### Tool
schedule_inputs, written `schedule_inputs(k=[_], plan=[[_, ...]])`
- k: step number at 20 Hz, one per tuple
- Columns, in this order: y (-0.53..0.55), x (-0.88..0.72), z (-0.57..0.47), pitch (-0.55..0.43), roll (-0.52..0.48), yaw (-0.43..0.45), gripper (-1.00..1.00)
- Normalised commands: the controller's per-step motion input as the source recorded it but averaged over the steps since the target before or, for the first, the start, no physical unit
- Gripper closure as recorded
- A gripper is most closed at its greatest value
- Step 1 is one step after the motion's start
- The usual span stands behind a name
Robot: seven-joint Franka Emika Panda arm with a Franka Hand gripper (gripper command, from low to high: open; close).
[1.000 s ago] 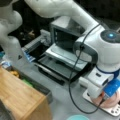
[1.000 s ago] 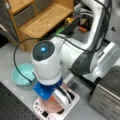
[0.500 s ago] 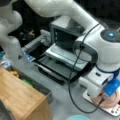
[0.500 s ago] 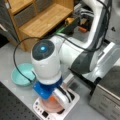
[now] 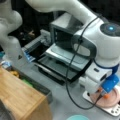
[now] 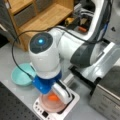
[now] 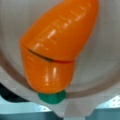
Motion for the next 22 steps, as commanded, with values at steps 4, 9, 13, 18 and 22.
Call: schedule_inputs(k=[4,9,13,18,22], plan=[[-0.19,-0.20,0.14,0.006,-0.135,0.163,-1.00],[-0.15,-0.16,0.03,-0.006,-0.125,0.144,-1.00],[-0.09,-0.13,-0.02,-0.018,-0.118,0.133,-1.00],[-0.09,-0.12,-0.01,-0.024,-0.104,0.176,-1.00],[-0.29,-0.06,-0.01,-0.025,-0.014,0.415,-1.00]])
